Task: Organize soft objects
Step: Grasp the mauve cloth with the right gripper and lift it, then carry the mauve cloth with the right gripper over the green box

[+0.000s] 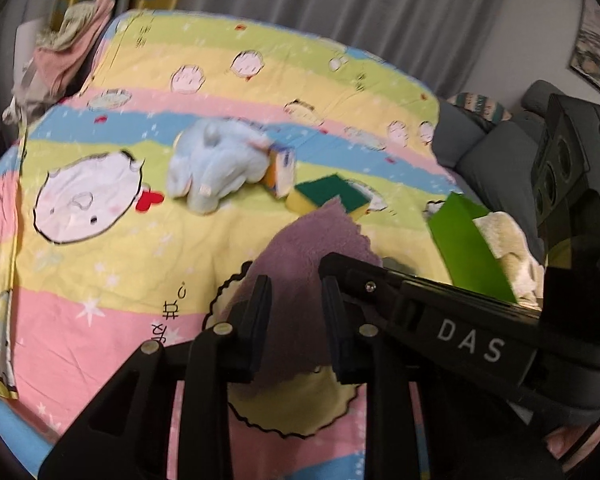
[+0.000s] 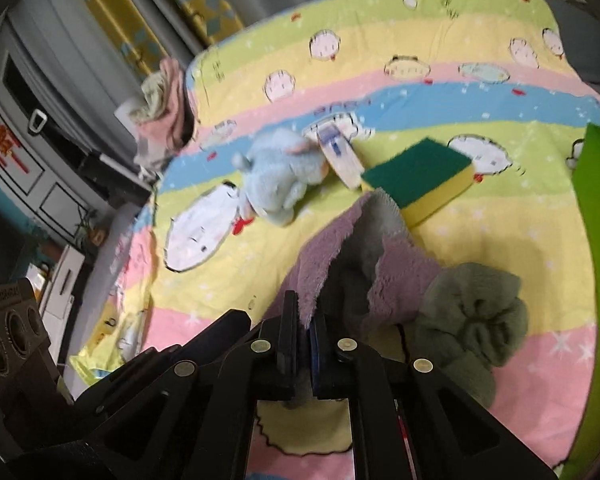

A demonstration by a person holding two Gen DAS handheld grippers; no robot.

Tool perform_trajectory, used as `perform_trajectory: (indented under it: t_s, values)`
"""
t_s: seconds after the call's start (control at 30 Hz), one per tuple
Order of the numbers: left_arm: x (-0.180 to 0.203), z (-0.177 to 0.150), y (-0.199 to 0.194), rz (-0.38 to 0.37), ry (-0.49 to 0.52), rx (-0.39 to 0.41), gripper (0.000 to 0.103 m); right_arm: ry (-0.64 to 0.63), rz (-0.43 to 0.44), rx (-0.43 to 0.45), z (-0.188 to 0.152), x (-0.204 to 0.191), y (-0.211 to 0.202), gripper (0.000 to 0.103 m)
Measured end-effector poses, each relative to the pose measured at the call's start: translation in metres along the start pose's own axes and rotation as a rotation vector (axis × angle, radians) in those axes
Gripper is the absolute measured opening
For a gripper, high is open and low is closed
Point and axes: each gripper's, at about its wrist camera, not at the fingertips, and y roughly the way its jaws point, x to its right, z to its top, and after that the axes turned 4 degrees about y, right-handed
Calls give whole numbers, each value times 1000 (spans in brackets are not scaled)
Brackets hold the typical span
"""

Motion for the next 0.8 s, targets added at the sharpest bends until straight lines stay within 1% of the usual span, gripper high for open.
perform_trajectory:
  t_s: [0.13, 0.3, 0.37, 0.47, 0.53, 0.63, 0.73, 0.8]
  values:
    - [-4, -2, -9, -8, -25, 2, 23, 7, 18, 38, 1, 1, -19, 8]
    - [6, 2, -19, -4, 5, 27, 23, 31, 60, 46, 1, 3, -29, 8]
    - [13, 3, -23, -19, 13, 31, 23, 36, 68, 65, 1, 4, -38, 8]
    - [32, 9, -28, -54, 52, 44, 23, 52, 100, 93, -1, 7, -55, 8]
    - [51, 16, -30, -78, 94, 50, 23, 57, 114, 130, -1, 9, -71, 8]
    - [72, 25, -33, -116, 123, 65, 23, 79, 104, 212, 0, 17, -100, 8]
    - [99, 36, -36, -154, 162, 87, 23, 107, 107, 283, 0, 30, -130, 8]
    - [121, 42, -37, -174, 206, 96, 23, 135, 101, 347, 0, 42, -153, 8]
